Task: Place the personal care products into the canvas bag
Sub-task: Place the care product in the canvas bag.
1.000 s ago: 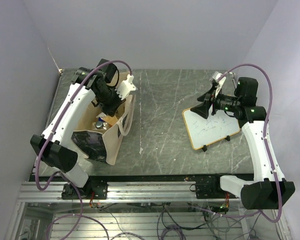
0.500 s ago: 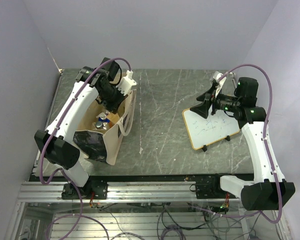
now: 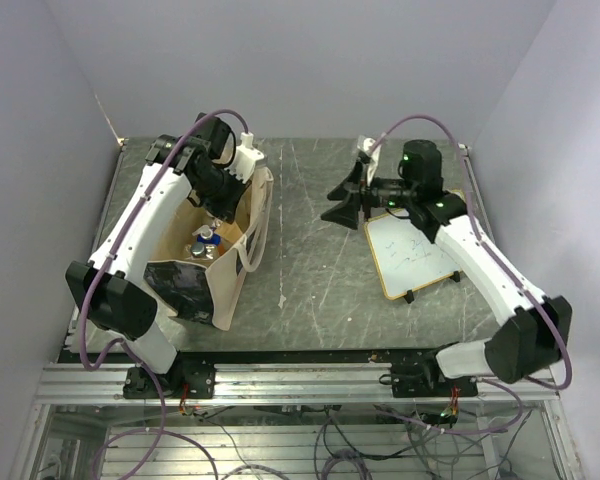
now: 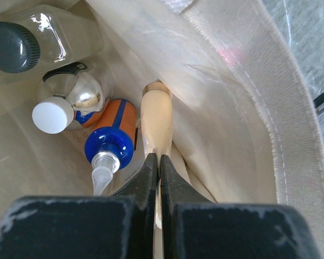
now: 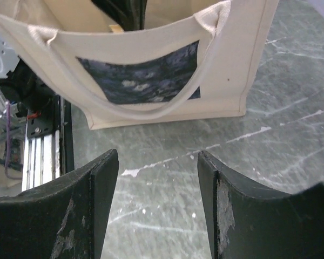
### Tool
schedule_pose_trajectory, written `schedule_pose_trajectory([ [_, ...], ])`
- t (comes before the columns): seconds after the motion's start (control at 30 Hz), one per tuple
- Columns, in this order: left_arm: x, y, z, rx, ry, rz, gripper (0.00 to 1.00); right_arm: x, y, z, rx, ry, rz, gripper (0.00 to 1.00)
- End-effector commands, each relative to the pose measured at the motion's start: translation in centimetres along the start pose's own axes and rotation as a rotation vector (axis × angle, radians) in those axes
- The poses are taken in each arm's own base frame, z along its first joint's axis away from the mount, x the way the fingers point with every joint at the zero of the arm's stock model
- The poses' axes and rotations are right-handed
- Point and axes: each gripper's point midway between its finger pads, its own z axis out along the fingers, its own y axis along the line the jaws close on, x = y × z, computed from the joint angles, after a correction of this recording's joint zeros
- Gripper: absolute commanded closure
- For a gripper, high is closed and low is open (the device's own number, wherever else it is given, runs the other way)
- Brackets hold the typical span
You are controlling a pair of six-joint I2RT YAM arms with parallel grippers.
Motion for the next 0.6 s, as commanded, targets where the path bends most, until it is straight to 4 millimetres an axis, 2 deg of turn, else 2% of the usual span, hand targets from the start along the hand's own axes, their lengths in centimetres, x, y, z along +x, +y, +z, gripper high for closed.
schedule_pose_trajectory([
  [0.0,-1.0,-1.0,-0.3,0.08,-0.067,-0.047,0.93,-1.1,-2.0,3.6,0.025,-0.068,0.031,0.4],
  [0.17,-0.6,-1.0,-0.3,0.115,-0.056,-0.06,0.93,-2.1,-3.6,7.4,-0.003,-0.142,0.082,0.37],
  [0.27,-0.6,-0.9,-0.3,0.122,-0.054,-0.061,0.93,-2.0,-4.1,9.5,-0.017,-0.158,0.105,0.34],
  [0.3,-0.6,-0.9,-0.3,0.124,-0.054,-0.06,0.93,-2.1,-3.5,10.6,-0.032,-0.16,0.103,0.33],
  [0.43,-0.7,-0.8,-0.3,0.122,-0.057,-0.055,0.93,-1.1,-4.5,13.3,-0.028,-0.154,0.125,0.29],
  [0.57,-0.7,-0.8,0.0,0.129,-0.061,-0.061,0.93,-0.7,-5.4,15.0,-0.05,-0.162,0.147,0.29],
])
